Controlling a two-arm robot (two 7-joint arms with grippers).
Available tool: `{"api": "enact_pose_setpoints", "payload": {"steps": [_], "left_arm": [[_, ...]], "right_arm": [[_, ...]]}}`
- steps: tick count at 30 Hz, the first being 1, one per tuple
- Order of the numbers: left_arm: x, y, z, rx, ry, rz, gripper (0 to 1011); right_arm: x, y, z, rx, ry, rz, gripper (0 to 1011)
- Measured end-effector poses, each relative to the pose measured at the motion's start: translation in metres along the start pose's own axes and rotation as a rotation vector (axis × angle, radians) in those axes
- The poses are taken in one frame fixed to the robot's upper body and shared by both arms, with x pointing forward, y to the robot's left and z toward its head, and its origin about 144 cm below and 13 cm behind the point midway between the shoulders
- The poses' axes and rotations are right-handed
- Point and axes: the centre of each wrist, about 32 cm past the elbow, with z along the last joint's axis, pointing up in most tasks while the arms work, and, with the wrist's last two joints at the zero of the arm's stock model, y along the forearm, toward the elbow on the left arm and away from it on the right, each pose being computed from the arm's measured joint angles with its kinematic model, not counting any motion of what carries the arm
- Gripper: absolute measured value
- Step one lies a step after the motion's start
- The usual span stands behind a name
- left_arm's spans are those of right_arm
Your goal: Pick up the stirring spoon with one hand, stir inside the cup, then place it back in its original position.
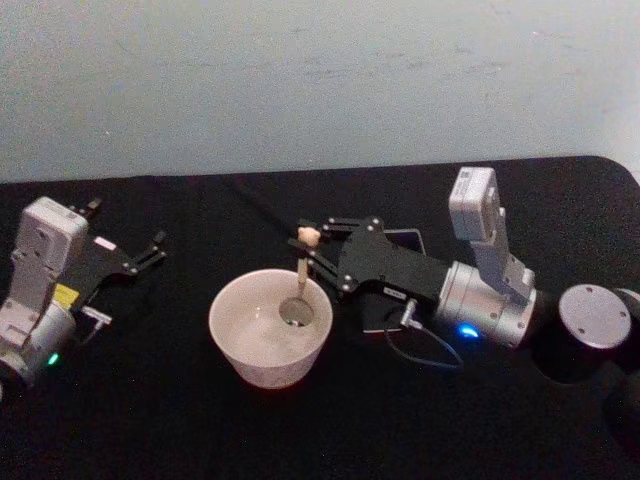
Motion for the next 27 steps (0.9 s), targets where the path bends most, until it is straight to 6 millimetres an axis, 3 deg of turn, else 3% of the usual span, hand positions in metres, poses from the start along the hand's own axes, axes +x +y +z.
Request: {"api": "enact_pose_setpoints", "payload": {"steps": [13,27], "left_arm": [[0.000,0.000,0.000,0.000,0.000,0.000,1001],[0.000,0.000,0.000,0.000,0.000,0.000,1001]], "right_arm": [[-0.020,-0.011,0.000,-0.010,0.029,0.068,214],[-0.021,0.020,-0.006,-0.006,0.045,0.101,214]]}}
